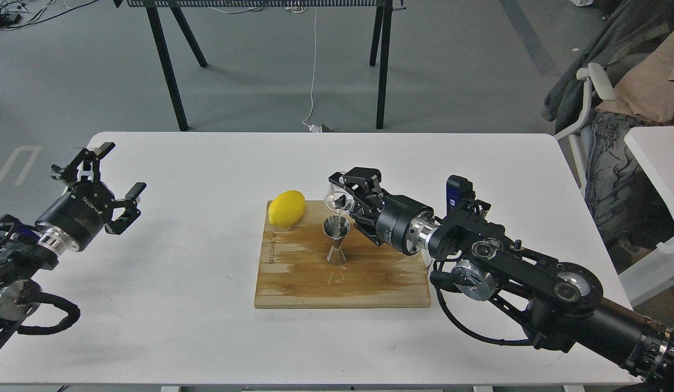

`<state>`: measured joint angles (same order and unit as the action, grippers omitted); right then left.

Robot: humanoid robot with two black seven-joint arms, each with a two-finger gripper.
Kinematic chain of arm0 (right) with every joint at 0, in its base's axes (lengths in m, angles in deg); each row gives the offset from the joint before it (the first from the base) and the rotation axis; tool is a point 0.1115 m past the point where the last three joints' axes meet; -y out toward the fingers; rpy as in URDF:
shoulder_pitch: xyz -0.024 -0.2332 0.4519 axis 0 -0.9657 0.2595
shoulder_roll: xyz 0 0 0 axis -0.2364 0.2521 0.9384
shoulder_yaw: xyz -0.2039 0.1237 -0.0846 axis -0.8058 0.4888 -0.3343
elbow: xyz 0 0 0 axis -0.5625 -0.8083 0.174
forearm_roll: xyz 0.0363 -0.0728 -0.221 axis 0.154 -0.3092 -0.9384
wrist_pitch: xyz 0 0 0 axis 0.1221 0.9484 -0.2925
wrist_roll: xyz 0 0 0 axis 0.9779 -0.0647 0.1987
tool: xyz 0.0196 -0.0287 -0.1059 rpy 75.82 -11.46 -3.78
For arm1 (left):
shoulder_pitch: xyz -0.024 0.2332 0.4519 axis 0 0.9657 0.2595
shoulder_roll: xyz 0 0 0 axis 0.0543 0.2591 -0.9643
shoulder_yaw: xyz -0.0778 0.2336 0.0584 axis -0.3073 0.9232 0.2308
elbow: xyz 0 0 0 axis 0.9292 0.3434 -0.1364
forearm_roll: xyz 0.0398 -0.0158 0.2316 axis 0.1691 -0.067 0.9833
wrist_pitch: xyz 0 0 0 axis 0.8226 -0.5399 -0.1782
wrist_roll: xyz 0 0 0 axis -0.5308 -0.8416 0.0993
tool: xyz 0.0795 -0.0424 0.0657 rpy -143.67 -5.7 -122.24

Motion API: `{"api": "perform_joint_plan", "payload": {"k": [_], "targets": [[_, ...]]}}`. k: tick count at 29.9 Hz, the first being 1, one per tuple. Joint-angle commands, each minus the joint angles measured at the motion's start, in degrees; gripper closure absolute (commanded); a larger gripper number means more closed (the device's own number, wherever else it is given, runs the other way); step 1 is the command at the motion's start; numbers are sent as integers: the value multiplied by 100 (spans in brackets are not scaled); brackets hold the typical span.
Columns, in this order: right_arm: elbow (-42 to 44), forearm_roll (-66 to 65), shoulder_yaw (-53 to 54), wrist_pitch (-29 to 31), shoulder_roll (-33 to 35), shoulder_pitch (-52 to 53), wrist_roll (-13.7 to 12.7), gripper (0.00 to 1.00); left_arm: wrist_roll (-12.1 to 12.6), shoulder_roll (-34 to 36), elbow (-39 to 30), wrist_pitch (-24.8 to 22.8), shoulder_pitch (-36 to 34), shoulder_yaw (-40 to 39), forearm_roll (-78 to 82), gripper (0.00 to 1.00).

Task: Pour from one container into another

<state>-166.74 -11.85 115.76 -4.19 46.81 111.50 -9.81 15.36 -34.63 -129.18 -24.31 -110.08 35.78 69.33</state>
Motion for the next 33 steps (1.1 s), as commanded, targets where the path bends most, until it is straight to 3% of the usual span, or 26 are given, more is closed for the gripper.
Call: {"api": "perform_joint_plan", "payload": {"k": [1, 33], "targets": [[46, -10, -13, 0, 8, 16, 4, 66, 0, 0, -3, 0, -1, -8, 0, 1], [195, -511, -417, -18, -9, 279, 13, 66, 0, -18, -3, 0, 16, -8, 0, 1]]}}
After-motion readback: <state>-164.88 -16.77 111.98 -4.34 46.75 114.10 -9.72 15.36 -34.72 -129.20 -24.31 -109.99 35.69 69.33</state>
